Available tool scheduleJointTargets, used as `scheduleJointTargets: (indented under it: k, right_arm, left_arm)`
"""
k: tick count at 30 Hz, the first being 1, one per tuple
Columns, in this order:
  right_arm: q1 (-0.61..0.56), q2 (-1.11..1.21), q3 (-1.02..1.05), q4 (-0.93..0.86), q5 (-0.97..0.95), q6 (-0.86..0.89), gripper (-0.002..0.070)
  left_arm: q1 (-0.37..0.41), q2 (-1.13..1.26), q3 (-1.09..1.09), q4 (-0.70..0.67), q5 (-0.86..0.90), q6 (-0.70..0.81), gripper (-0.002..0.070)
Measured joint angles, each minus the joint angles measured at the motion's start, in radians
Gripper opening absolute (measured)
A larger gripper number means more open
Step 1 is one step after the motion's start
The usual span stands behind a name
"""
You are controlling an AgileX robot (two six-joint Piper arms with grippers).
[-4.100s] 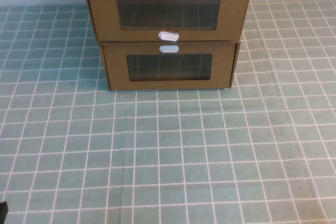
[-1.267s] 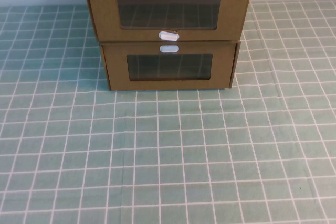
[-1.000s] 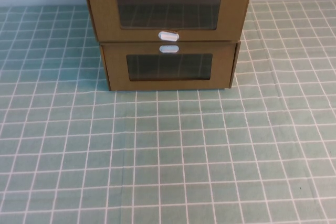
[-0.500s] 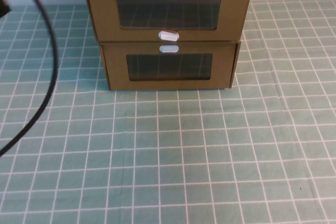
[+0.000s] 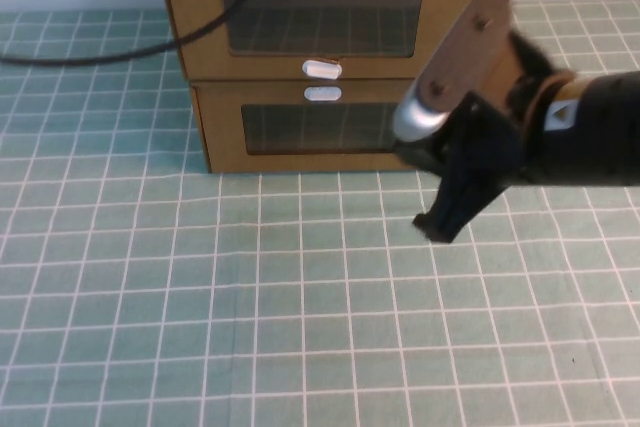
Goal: Open the shoe box
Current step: 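Pull the top drawer of the cardboard box fully open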
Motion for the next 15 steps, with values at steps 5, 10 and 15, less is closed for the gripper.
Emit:
scheduleJointTargets:
  k: [5, 10, 15]
  right_arm:
    - [0.025, 0.065, -0.002, 0.072, -0.012, -0.031, -0.0013]
    - [0.025, 0.124, -0.033, -0.082, 0.049, -0.031, -0.0013]
    - [0.038, 0.205, -0.142, -0.481, 0.141, 0.203, -0.0013]
  left_arm:
    - [-0.002, 0.235, -0.272, -0.083, 0.107, 0.021, -0.0005]
    - [-0.009, 0.431, -0.451, -0.089, 0.205, -0.001, -0.0005]
    - [-0.010, 0.515, -0.494, -0.105, 0.247, -0.065, -0.0005]
